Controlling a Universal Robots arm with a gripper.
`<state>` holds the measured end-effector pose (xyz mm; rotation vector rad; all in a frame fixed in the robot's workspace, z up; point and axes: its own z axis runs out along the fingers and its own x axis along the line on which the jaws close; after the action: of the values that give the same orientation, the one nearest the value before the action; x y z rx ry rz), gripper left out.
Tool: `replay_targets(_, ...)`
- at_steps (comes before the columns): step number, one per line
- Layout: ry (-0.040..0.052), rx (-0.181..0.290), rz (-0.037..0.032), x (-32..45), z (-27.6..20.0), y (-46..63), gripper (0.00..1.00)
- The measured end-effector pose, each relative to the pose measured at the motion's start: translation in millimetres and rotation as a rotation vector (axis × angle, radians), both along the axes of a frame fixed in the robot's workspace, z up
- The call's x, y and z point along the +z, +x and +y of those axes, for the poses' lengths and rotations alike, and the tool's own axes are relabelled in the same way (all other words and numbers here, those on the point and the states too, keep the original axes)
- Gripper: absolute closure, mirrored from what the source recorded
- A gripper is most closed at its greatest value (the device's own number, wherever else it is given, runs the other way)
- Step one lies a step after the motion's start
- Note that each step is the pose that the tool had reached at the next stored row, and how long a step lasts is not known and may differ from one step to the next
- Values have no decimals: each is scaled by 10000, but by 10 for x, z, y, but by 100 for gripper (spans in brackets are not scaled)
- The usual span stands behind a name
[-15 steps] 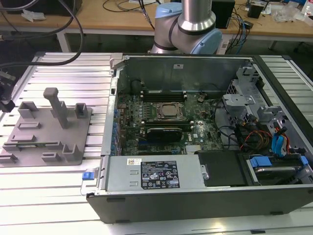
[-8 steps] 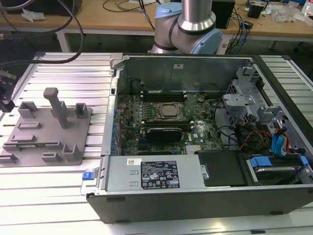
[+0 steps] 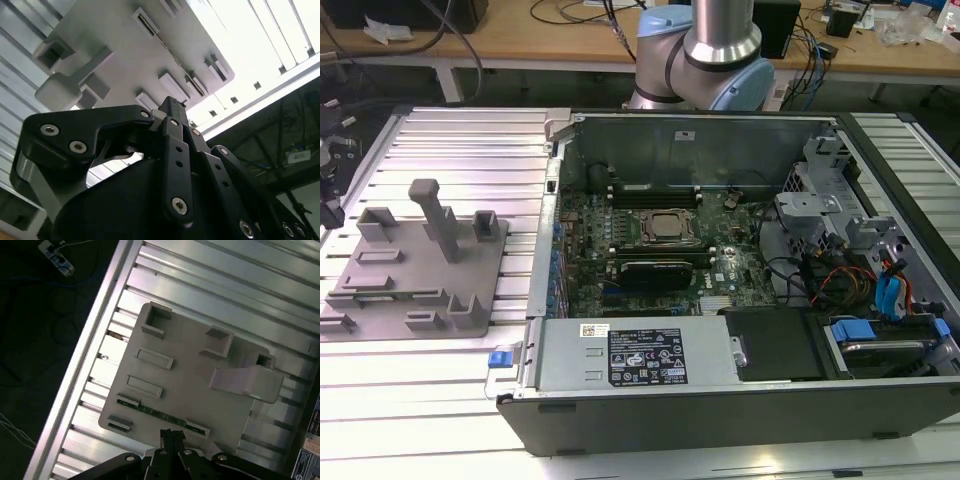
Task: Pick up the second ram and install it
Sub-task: 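Pick up the second ram and move it above second insertion slot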
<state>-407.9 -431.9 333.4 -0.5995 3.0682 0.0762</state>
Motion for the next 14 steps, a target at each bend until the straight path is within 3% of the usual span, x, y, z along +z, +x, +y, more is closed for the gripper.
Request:
replay_targets(7, 0, 2076, 0, 0, 0, 0, 92)
replay_targets(10, 0, 3418, 0, 0, 0, 0, 92)
replay_targets(14, 0, 4725, 0, 0, 0, 0, 92)
